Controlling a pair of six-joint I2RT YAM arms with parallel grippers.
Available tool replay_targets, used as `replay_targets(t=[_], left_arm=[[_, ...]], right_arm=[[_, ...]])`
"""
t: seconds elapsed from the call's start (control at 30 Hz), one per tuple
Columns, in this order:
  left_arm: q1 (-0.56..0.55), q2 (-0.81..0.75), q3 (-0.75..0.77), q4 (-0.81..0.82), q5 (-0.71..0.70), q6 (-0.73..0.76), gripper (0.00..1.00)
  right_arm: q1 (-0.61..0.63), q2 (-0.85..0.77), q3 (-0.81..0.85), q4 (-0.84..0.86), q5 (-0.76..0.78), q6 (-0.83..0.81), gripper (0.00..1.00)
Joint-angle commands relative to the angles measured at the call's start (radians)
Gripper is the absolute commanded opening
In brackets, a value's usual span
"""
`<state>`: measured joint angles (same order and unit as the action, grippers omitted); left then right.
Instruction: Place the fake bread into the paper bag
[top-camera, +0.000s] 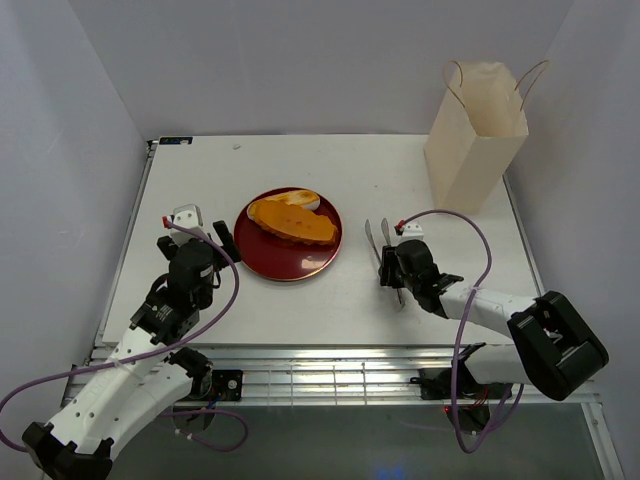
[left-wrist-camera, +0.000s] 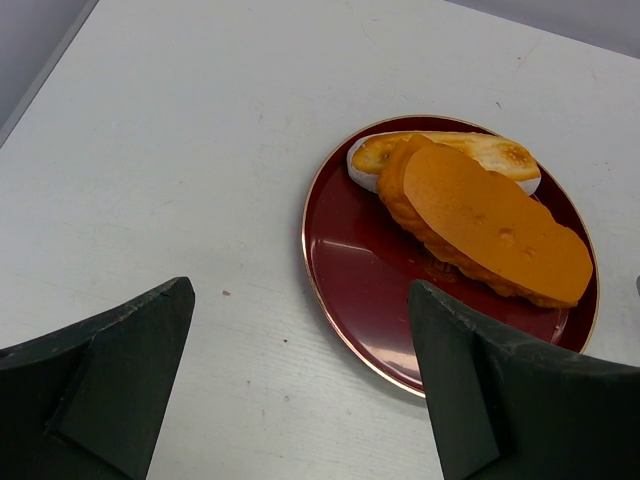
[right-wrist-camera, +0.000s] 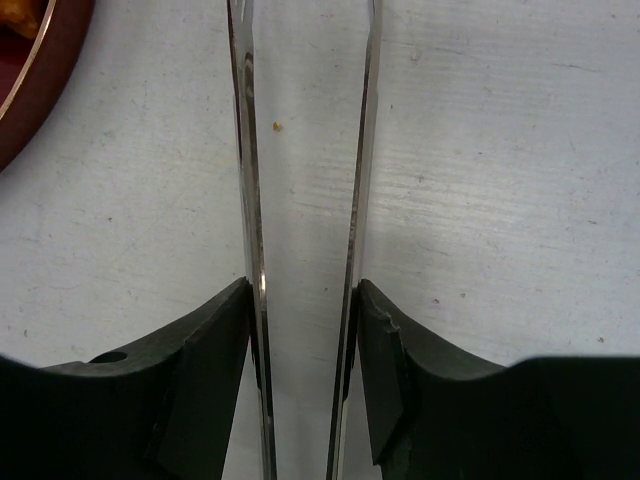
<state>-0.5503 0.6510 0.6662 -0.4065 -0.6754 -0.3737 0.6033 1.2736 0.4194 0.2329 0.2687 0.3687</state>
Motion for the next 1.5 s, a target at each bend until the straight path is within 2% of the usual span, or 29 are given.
replay_targets(t=[0.0, 0.13, 0.2, 0.3, 0.6, 0.63, 0.67, 0.7, 0.73, 0.77, 0.83, 0.87, 0.93, 1.0, 1.13, 1.33, 1.47], left_arm=[[-0.003, -0.004, -0.007, 0.018, 0.010, 0.009, 0.98], [-0.003, -0.007, -0.008, 0.020, 0.010, 0.010, 0.98], [-0.003, -0.008, -0.008, 0.020, 0.010, 0.010, 0.98], [-0.003, -0.010, -0.008, 0.020, 0.011, 0.010, 0.98], [-0.003, -0.017, -0.008, 0.020, 0.008, 0.010, 0.98], [-0.003, -0.019, -0.008, 0.021, 0.008, 0.010, 0.98], [-0.003, -0.019, -0.010, 0.021, 0.010, 0.010, 0.98], [-0.003, -0.019, -0.010, 0.020, 0.010, 0.010, 0.98], [-0.003, -0.021, -0.008, 0.021, 0.010, 0.010, 0.98], [-0.003, -0.021, -0.008, 0.021, 0.010, 0.009, 0.98], [-0.003, -0.022, -0.008, 0.021, 0.011, 0.009, 0.98], [-0.003, -0.025, -0.008, 0.021, 0.013, 0.009, 0.98], [-0.003, -0.028, -0.007, 0.021, 0.013, 0.009, 0.98], [-0.003, -0.031, -0.008, 0.020, 0.013, 0.009, 0.98], [-0.003, -0.040, -0.008, 0.021, 0.008, 0.009, 0.98], [-0.003, -0.056, -0.004, 0.011, -0.015, 0.002, 0.98], [-0.003, -0.082, -0.005, 0.011, -0.024, -0.005, 0.98]], right_arm=[[0.018, 0.032, 0.065, 0.002, 0.053, 0.013, 0.52], [0.027, 0.062, 0.097, -0.024, 0.066, 0.021, 0.55], [0.027, 0.076, 0.105, -0.033, 0.064, 0.022, 0.62], [0.029, 0.095, 0.117, -0.044, 0.061, 0.022, 0.65], [0.029, 0.112, 0.142, -0.061, 0.029, 0.022, 0.68], [0.029, 0.112, 0.144, -0.064, 0.020, 0.021, 0.73], [0.029, 0.113, 0.145, -0.064, 0.014, 0.019, 0.73], [0.029, 0.115, 0.151, -0.069, 0.006, 0.018, 0.81], [0.029, 0.115, 0.154, -0.073, 0.006, 0.019, 0.82], [0.029, 0.113, 0.157, -0.079, 0.004, 0.019, 0.91], [0.029, 0.116, 0.171, -0.096, -0.003, 0.013, 0.93], [0.029, 0.115, 0.176, -0.104, -0.005, 0.013, 0.98], [0.029, 0.107, 0.189, -0.127, 0.000, 0.009, 0.98], [0.029, 0.086, 0.208, -0.155, 0.003, 0.003, 0.90], [0.029, 0.021, 0.295, -0.231, 0.029, -0.053, 0.90], [0.029, -0.072, 0.536, -0.420, 0.127, -0.157, 0.90], [0.029, -0.178, 0.564, -0.434, 0.190, -0.143, 0.90]])
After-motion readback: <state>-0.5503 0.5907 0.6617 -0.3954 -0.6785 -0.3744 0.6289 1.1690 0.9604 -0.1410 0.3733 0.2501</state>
